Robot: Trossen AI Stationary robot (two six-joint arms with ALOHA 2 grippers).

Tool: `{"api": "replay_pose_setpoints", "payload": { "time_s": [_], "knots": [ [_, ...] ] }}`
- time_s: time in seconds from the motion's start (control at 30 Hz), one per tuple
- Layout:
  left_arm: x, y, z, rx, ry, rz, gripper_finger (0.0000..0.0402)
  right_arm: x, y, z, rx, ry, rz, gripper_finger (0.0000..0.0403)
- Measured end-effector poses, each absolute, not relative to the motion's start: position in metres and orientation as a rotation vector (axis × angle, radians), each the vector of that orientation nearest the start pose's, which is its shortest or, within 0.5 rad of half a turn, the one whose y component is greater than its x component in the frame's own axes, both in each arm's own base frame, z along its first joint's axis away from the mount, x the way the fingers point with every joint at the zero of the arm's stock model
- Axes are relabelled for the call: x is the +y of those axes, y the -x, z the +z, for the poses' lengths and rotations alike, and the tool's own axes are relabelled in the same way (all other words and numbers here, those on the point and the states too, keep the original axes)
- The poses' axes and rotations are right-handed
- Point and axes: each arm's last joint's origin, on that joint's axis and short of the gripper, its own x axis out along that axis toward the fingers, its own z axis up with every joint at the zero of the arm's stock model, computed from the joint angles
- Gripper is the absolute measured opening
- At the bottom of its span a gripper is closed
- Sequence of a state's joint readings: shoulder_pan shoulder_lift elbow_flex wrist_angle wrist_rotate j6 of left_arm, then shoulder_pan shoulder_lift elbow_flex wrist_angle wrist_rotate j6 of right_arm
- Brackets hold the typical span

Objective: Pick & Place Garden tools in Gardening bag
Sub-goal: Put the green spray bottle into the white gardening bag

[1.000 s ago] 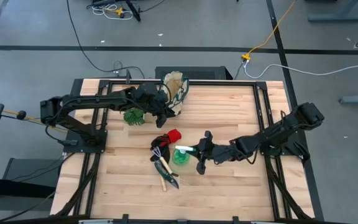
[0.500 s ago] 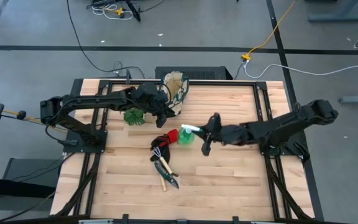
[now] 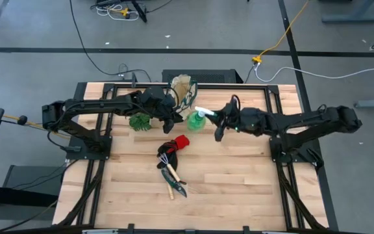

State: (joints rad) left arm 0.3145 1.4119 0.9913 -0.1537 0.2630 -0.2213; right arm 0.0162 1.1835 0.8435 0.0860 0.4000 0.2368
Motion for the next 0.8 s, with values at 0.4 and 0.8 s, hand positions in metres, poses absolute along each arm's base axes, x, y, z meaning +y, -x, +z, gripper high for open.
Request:
{"api": "replay_pose_setpoints", "payload": {
  "time_s": [0.4, 0.8],
  "knots": [
    [0.088, -0.294, 0.267, 0.54, 0.378, 0.111, 0.0087, -0.031, -0.265, 0.35, 0.164, -0.116, -0.437, 0.0042],
    [0.09, -0.294, 0.267, 0.533, 0.358, 0.178, 0.0087, -0.059, -0.263, 0.361, 0.136, -0.124, -0.512, 0.0042]
  ]
}}
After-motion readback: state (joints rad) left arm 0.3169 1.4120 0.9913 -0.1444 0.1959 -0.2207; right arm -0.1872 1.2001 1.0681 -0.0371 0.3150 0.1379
